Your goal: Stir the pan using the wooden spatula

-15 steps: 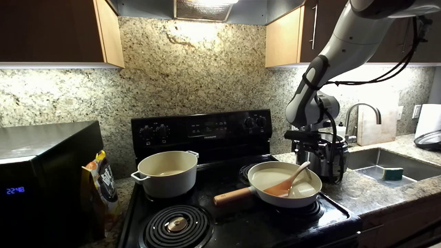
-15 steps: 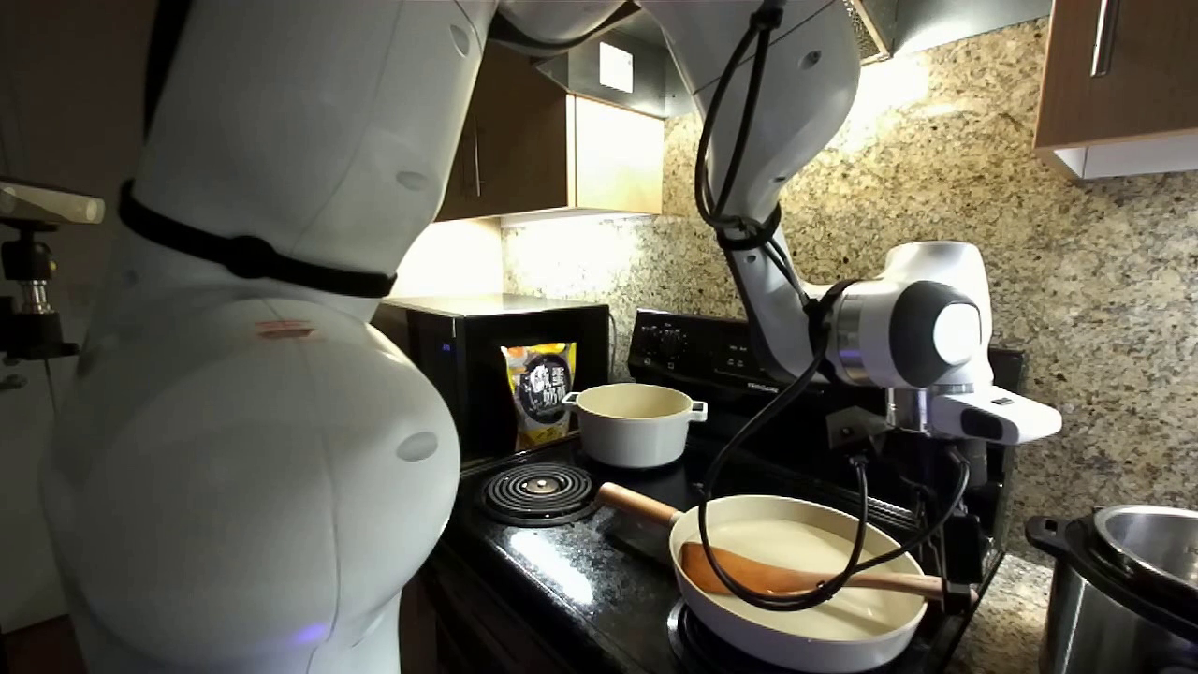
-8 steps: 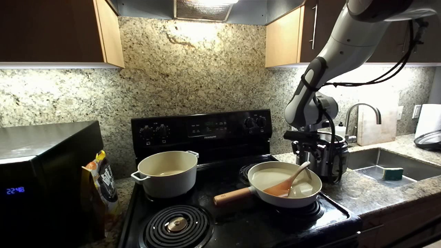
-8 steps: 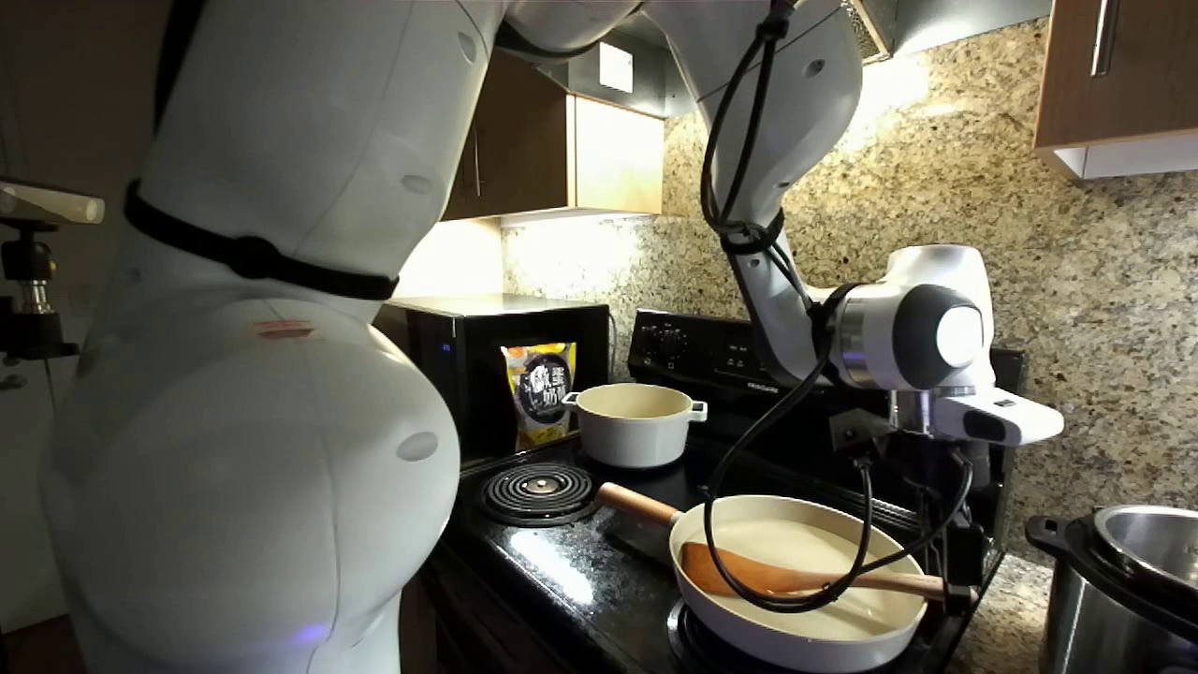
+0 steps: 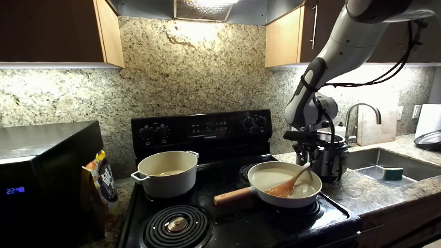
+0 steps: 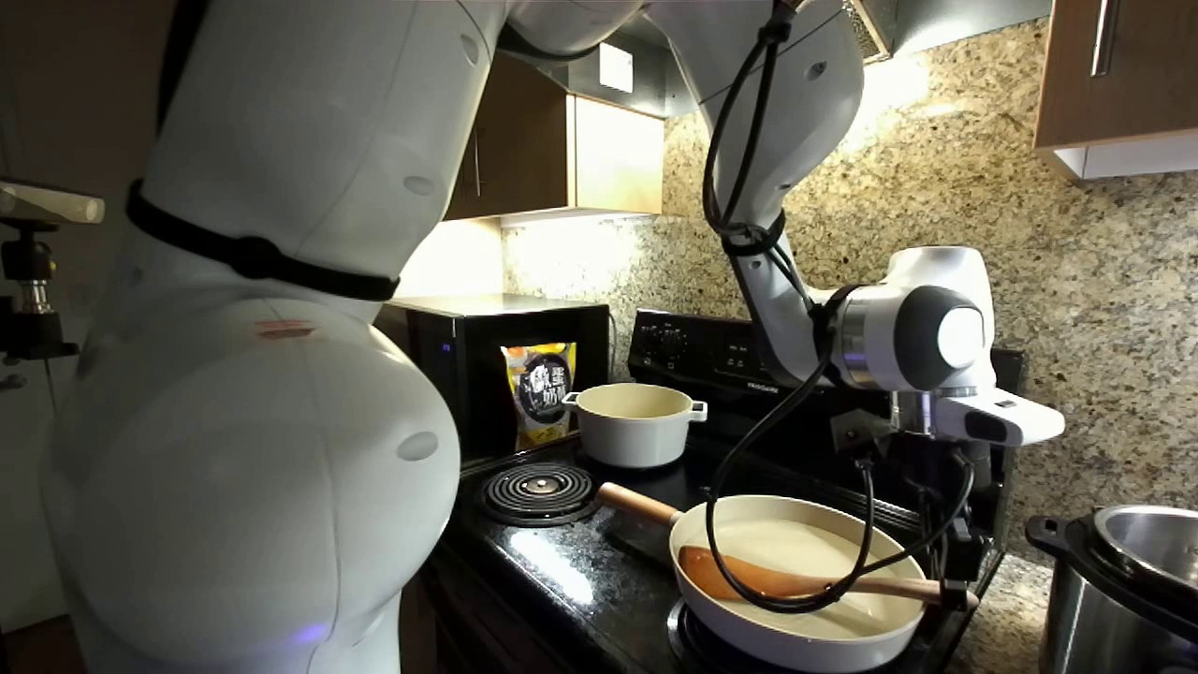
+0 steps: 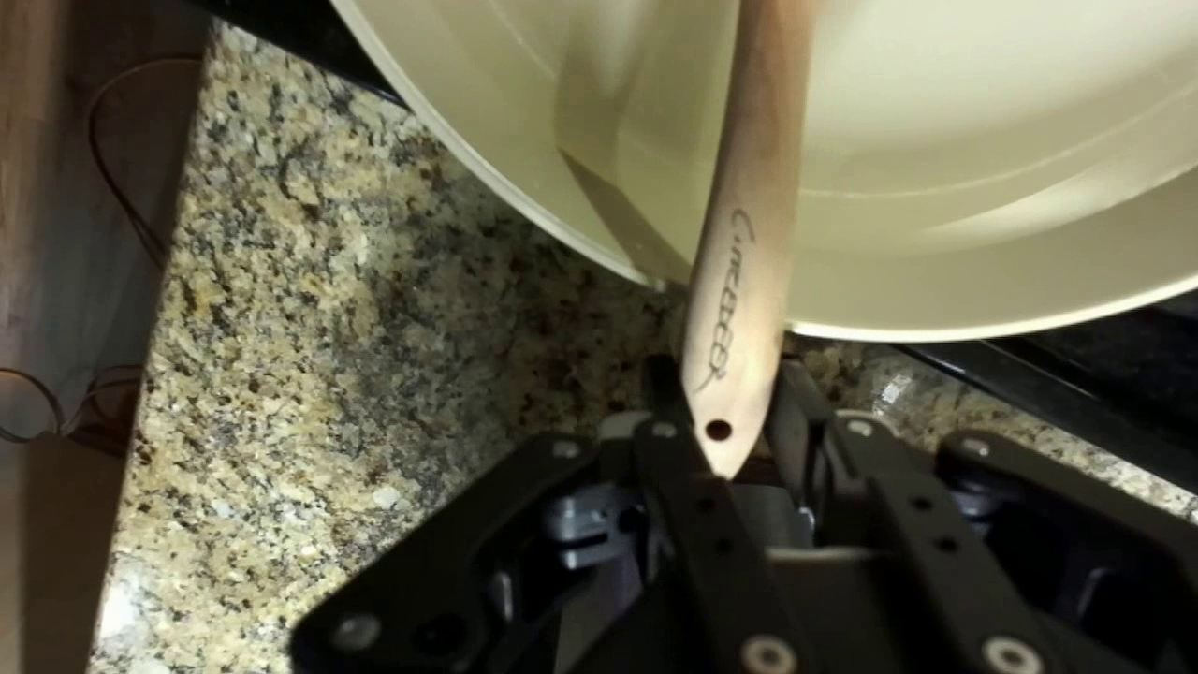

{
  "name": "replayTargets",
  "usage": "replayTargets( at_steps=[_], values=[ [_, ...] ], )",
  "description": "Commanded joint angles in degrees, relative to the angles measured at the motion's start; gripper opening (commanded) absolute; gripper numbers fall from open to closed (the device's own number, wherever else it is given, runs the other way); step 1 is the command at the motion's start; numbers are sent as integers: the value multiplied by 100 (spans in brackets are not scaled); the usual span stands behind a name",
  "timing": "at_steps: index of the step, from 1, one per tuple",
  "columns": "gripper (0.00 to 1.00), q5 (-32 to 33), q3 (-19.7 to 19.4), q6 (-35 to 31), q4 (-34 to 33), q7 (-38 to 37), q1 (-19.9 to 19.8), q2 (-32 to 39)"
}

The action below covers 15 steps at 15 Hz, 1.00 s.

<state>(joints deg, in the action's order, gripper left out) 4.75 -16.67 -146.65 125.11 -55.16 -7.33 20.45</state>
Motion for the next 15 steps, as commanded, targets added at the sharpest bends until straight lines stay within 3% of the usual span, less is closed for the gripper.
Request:
replayTargets(
  at_steps=[1, 8, 15],
  values=[
    [7, -19, -80, -22, -7, 52, 53, -13],
    [7, 721, -595, 14, 88, -677, 449, -141],
    [7, 2178, -1066, 288, 86, -2202, 991, -311]
  ],
)
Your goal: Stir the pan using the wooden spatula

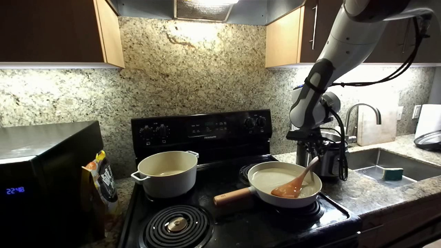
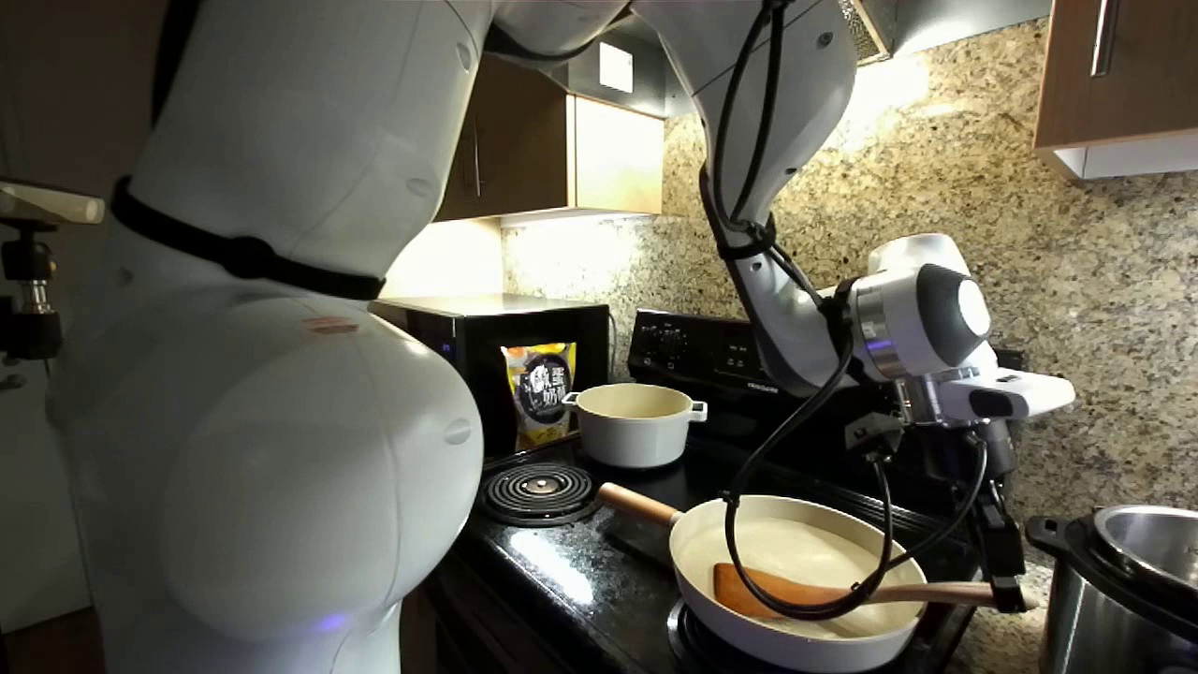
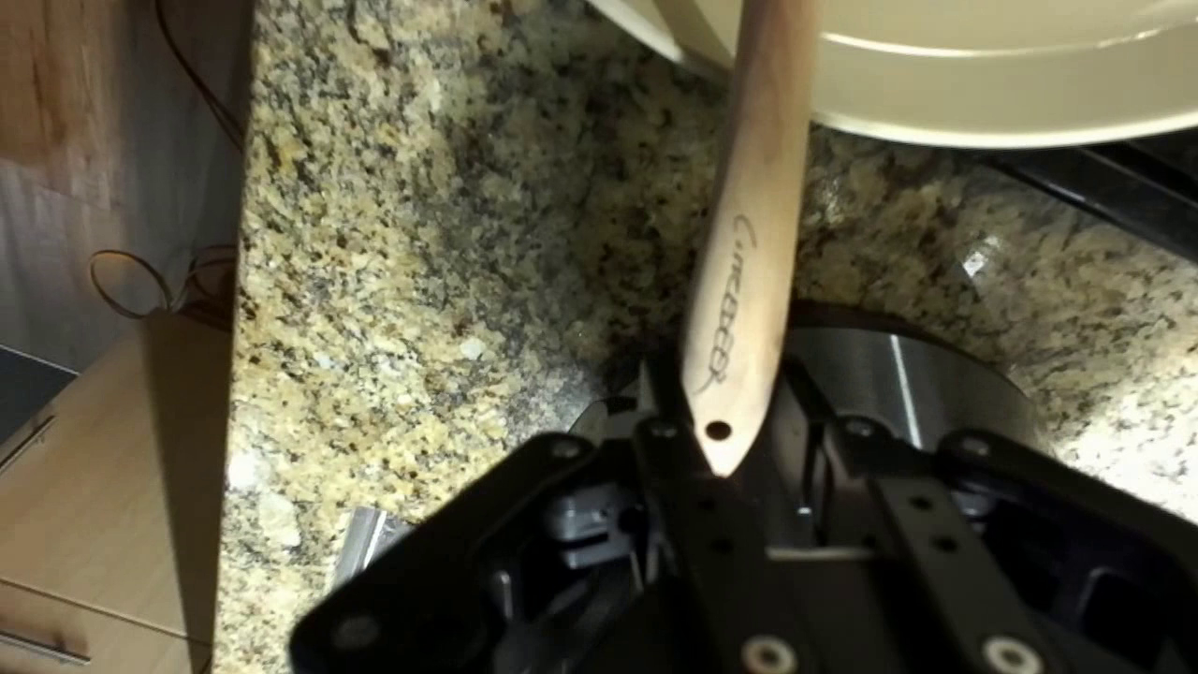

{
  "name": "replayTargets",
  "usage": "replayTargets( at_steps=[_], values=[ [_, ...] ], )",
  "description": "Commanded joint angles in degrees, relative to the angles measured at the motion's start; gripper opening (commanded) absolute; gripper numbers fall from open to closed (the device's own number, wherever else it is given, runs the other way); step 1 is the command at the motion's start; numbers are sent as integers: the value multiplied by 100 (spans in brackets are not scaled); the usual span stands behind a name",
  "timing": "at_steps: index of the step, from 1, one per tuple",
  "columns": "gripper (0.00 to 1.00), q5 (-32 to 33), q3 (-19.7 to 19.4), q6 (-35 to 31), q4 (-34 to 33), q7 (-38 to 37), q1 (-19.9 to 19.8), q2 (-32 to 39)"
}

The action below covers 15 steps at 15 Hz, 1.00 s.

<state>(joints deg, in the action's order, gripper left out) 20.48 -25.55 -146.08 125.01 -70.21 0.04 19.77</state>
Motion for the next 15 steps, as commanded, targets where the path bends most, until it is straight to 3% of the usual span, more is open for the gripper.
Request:
replayTargets(
  at_steps=[1, 8, 15],
  values=[
    [7, 829, -199, 311, 76, -924, 305, -279],
    [7, 1916, 262, 1256, -327, -1873, 291, -504],
    [7, 2020, 799, 1733, -846, -1816, 92, -340]
  ],
)
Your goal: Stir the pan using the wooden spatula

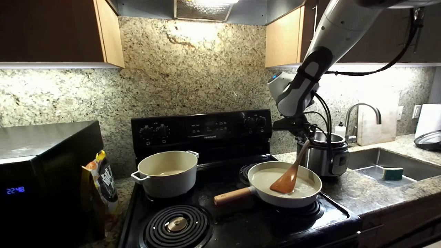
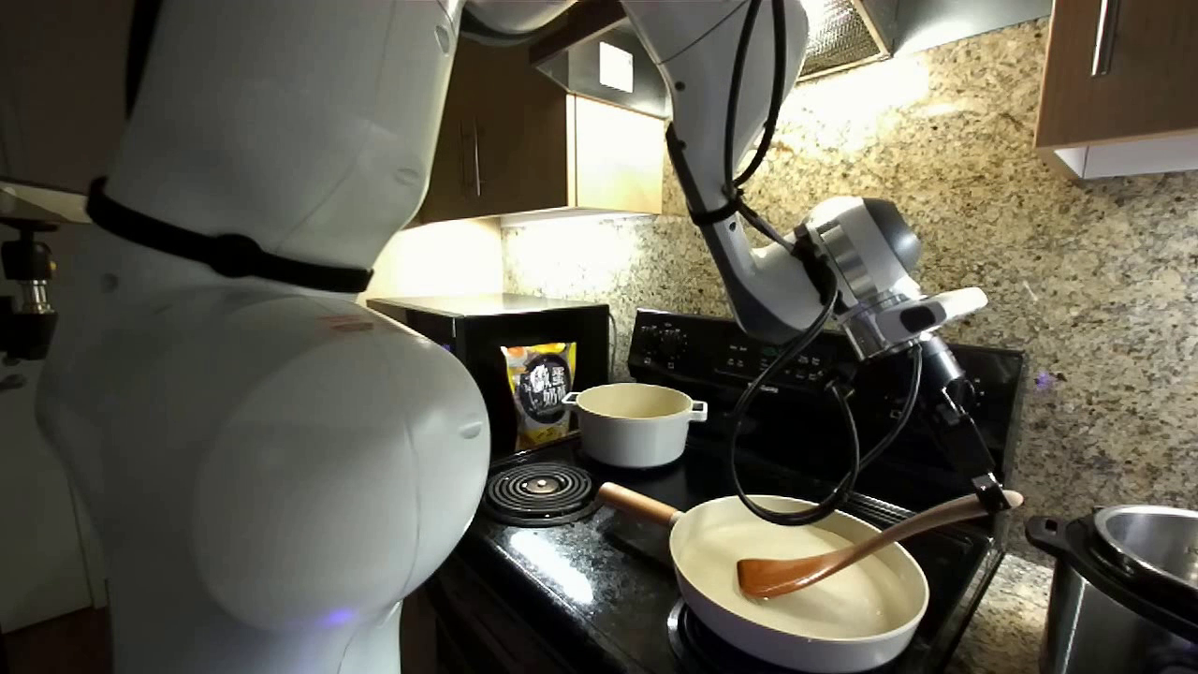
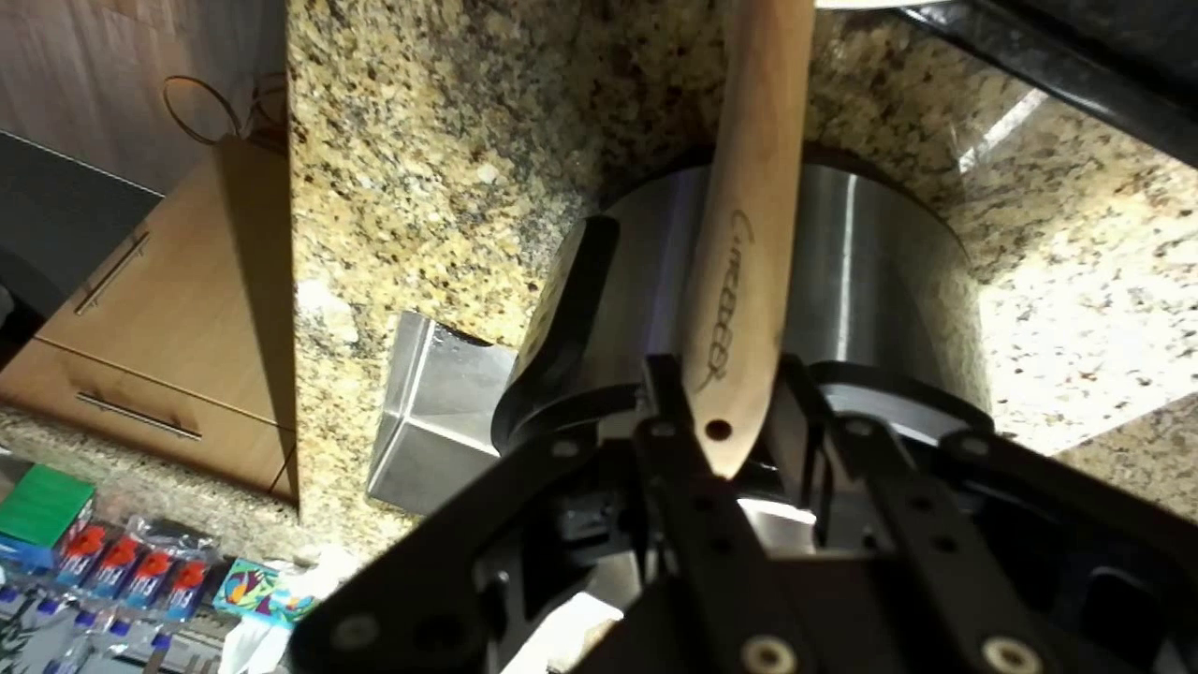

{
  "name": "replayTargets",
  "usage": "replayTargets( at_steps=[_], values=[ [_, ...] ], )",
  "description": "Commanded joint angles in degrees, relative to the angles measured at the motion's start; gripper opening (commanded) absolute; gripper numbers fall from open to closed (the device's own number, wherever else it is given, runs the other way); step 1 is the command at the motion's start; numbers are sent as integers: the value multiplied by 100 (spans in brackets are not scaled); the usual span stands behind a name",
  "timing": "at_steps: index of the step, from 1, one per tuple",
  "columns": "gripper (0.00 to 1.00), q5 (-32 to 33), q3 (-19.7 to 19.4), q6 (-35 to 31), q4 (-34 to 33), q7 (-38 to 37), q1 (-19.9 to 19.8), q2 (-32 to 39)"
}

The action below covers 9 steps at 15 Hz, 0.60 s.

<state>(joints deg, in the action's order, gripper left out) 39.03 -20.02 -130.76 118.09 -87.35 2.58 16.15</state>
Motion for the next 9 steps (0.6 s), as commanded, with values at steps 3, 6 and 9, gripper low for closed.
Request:
replayTargets(
  at_steps=[3, 6, 9],
  values=[
    [7, 189, 366, 244, -274, -86, -160, 67],
    [7, 265, 475, 250, -323, -88, -104, 51],
    [7, 430, 615, 228, -270, -91, -56, -8]
  ],
)
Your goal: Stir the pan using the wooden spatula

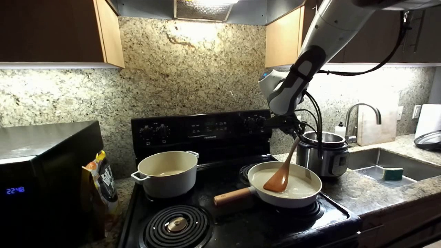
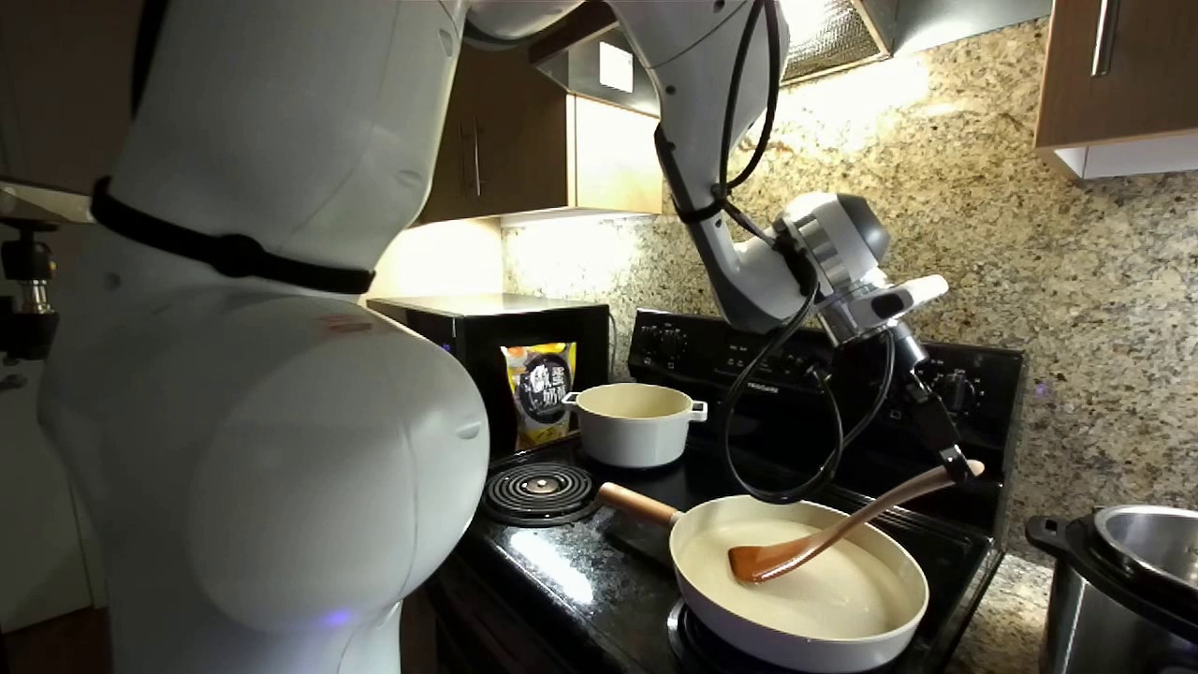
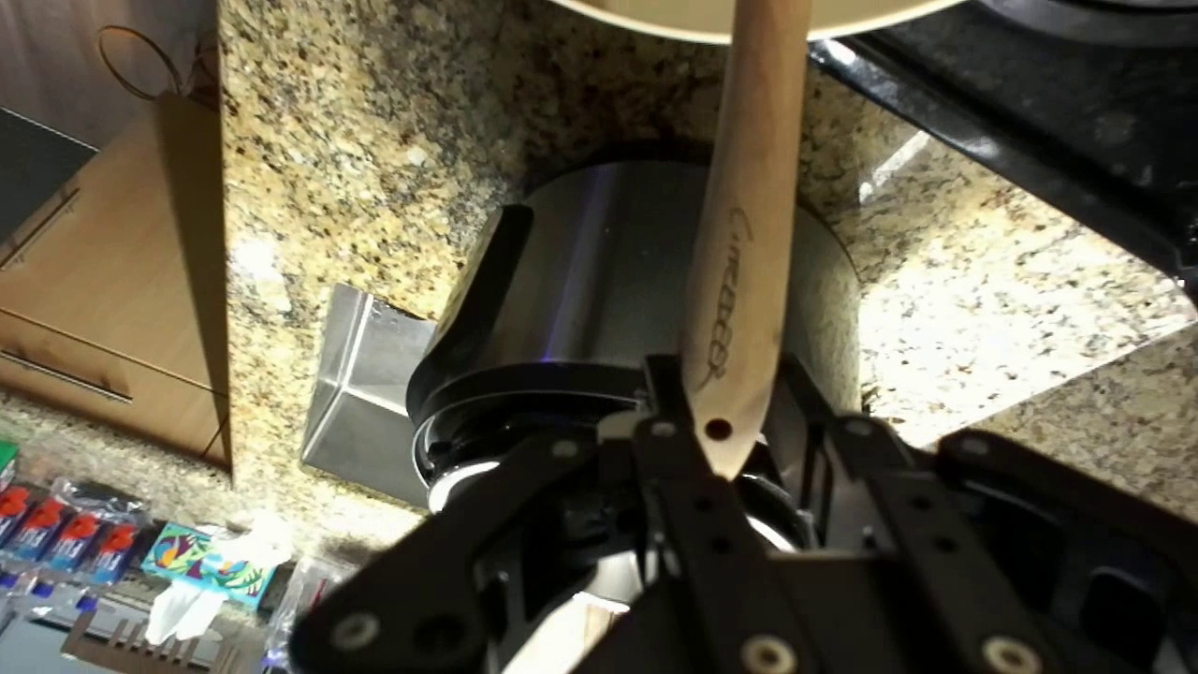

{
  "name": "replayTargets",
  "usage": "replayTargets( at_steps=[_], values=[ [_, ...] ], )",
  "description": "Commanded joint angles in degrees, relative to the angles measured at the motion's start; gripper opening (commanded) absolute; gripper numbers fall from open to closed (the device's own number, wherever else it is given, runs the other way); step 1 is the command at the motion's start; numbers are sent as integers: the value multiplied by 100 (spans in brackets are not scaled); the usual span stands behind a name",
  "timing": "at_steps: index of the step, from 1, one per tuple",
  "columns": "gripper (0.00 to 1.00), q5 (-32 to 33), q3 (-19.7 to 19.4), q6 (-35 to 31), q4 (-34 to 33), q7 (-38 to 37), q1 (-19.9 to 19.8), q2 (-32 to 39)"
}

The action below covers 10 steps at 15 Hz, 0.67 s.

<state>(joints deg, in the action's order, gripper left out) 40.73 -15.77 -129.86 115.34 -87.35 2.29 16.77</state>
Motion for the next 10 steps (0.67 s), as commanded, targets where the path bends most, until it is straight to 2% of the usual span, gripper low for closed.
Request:
replayTargets(
  at_steps=[1, 6, 10],
  values=[
    [7, 319, 250, 127, 54, -90, -6, -100],
    [7, 543, 478, 59, 295, -151, 16, -179],
    [7, 560, 495, -79, 565, -177, -77, -245]
  ],
)
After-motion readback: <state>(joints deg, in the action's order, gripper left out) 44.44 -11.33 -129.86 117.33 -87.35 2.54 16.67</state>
